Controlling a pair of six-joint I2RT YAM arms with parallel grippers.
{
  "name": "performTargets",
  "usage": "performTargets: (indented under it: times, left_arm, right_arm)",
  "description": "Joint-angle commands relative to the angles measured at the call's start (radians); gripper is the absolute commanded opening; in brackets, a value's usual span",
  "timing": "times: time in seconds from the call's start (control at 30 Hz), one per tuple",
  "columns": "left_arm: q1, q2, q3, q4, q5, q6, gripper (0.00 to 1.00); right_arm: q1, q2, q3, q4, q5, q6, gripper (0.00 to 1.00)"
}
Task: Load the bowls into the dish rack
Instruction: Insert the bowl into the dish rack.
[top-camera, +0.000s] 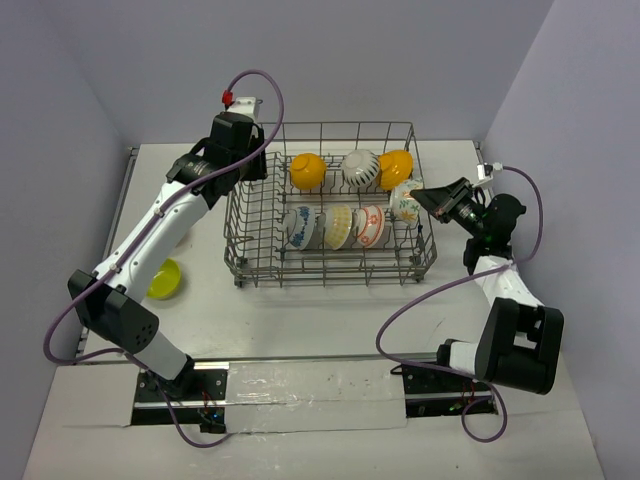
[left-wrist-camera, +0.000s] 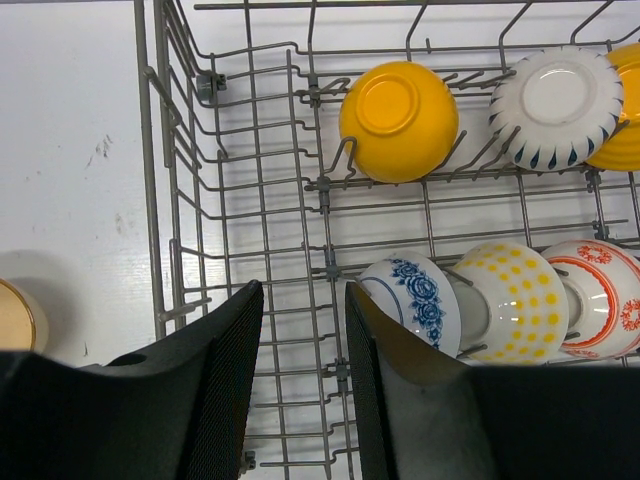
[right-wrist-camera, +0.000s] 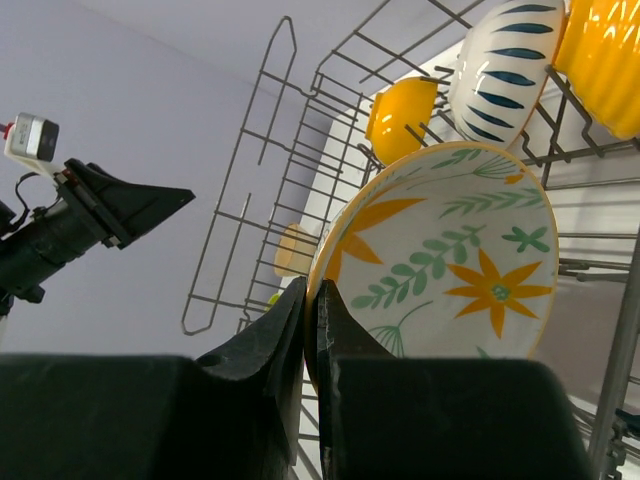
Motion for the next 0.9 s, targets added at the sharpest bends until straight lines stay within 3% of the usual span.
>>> performTargets:
  times: [0.0,0.33,0.87]
  left_arm:
    - [-0.004,-0.004,-0.003,0.017,-0.013,0.010,0.43]
    - [-0.005,0.002,0.000,0.010,-0.004,0.007,0.43]
    - [-0.010,0.009,0.000,0.010,-0.005,0.010,0.43]
  right_arm:
    - [-0.005,0.003,0.010,0.088,-0.006,-0.009,0.00]
    - [-0.002,0.060,0.013,0.149,-0.023,0.035,0.00]
    - [0.024,0.106,0.069,0.054,-0.024,-0.026,0.00]
